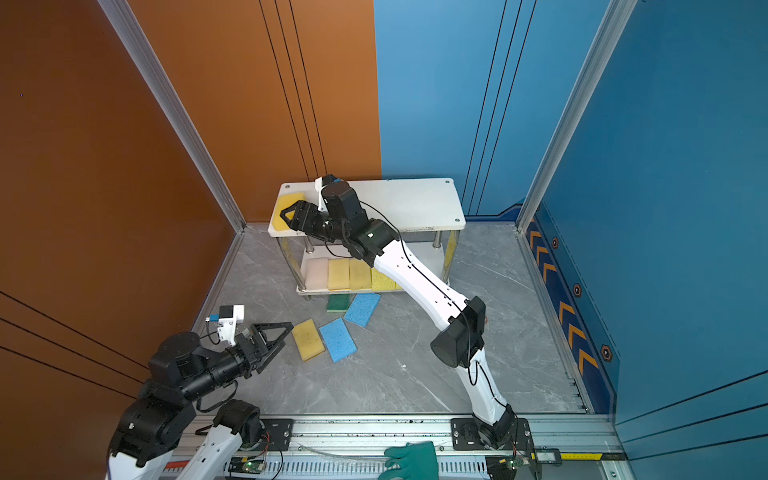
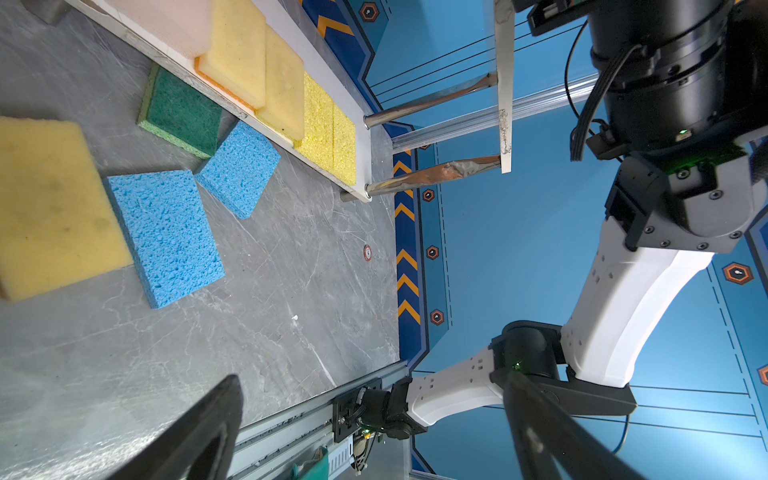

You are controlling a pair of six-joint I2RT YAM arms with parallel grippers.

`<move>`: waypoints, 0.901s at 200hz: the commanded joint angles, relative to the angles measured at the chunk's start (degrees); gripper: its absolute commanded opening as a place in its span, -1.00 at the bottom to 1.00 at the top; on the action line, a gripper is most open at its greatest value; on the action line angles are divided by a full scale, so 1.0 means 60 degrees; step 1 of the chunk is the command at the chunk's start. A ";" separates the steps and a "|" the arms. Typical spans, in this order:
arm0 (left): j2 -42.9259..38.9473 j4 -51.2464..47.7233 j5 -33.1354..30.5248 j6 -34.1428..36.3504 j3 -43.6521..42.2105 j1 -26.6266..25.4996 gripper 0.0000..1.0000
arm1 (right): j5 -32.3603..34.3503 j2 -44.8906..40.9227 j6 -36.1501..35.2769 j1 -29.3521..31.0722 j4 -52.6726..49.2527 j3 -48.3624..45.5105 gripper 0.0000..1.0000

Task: Place and organize the cleaning sponges onto the shelf
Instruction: 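Lay the foam sponge flat and push it toward the shelf's far edge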

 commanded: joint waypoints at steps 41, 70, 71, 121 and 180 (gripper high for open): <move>-0.0231 -0.0077 0.0074 -0.0051 -0.0133 0.0098 0.96 | 0.0915 0.0388 -0.1380 0.0127 -0.2330 0.0994 0.52; -0.0237 -0.0070 0.0078 -0.0051 -0.0146 0.0098 0.96 | 0.0963 0.0457 -0.1804 0.0124 -0.2627 0.0998 0.99; -0.0240 -0.0074 0.0074 -0.0056 -0.0153 0.0098 0.96 | 0.0962 0.0459 -0.1818 0.0126 -0.2634 0.0997 1.00; -0.0341 -0.0078 0.0073 -0.0144 -0.0217 0.0090 0.96 | 0.0763 0.0635 -0.2081 0.0215 -0.2686 0.1264 0.99; -0.0300 -0.0078 0.0050 -0.0127 -0.0275 0.0105 0.96 | 0.0385 0.0720 -0.1820 0.0333 -0.2351 0.1495 1.00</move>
